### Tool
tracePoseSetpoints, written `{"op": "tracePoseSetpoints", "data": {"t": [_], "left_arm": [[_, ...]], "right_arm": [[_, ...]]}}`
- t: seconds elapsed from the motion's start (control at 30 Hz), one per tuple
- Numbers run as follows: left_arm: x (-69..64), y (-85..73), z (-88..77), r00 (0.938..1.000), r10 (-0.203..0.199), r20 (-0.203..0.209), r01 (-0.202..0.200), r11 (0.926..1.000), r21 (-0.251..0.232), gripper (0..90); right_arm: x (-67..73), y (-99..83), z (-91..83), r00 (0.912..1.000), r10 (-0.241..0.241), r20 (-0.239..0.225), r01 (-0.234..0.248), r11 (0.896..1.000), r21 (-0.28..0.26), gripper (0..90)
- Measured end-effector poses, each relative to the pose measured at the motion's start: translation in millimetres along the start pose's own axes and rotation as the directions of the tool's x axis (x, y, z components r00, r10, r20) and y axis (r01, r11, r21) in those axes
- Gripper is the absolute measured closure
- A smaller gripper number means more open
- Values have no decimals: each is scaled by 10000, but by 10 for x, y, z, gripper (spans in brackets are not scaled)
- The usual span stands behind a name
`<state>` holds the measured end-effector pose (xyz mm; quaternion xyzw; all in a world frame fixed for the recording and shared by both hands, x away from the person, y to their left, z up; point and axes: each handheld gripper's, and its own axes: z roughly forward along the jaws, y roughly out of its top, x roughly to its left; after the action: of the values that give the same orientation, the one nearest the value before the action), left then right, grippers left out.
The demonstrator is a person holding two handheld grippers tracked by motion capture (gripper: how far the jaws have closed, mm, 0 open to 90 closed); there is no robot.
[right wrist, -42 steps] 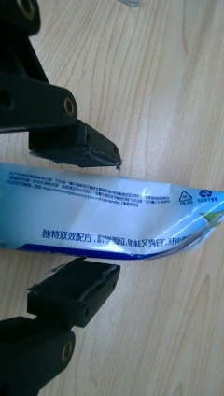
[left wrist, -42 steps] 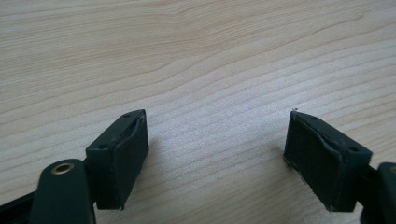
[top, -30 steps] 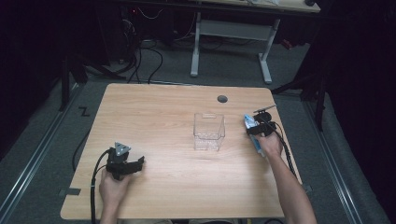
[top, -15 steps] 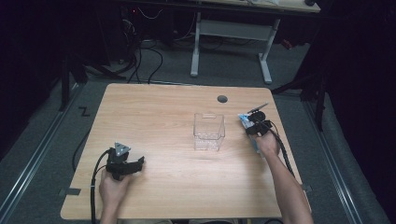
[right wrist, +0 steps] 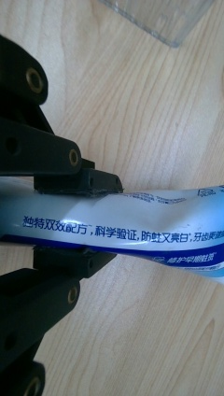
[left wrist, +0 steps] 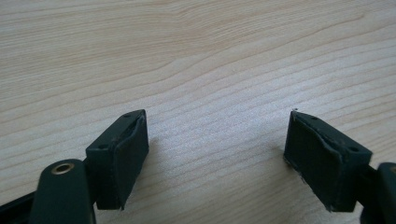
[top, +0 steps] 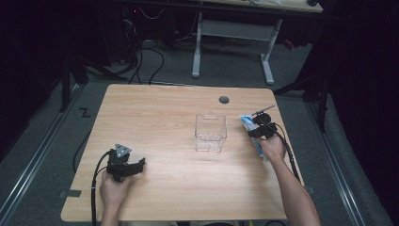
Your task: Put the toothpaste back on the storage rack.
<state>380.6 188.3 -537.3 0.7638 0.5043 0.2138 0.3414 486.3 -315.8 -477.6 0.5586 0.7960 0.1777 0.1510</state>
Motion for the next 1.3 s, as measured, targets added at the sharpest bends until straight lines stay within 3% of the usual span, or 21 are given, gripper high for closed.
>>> {"op": "tracePoseSetpoints", "data": {"t": [0.33,0.47,0.77,1.3], "left_arm": [[1,2,1,10000,2,1,-2,10000,1,219],[3,2,1,10000,-11,4,11,10000,-1,219],[12,5,3,10000,-53,10,54,10000,-17,219],[5,4,5,10000,-23,-20,23,10000,-11,219]], "right_arm": [[-24,-32,-269,9985,229,-506,-267,9968,-754,699],[-19,-47,-369,9982,30,-592,-93,9943,-1060,698],[-14,-101,-533,9968,75,-800,-201,9873,-1575,695],[151,-184,-537,9903,-237,-1369,-43,9796,-2008,696]]}}
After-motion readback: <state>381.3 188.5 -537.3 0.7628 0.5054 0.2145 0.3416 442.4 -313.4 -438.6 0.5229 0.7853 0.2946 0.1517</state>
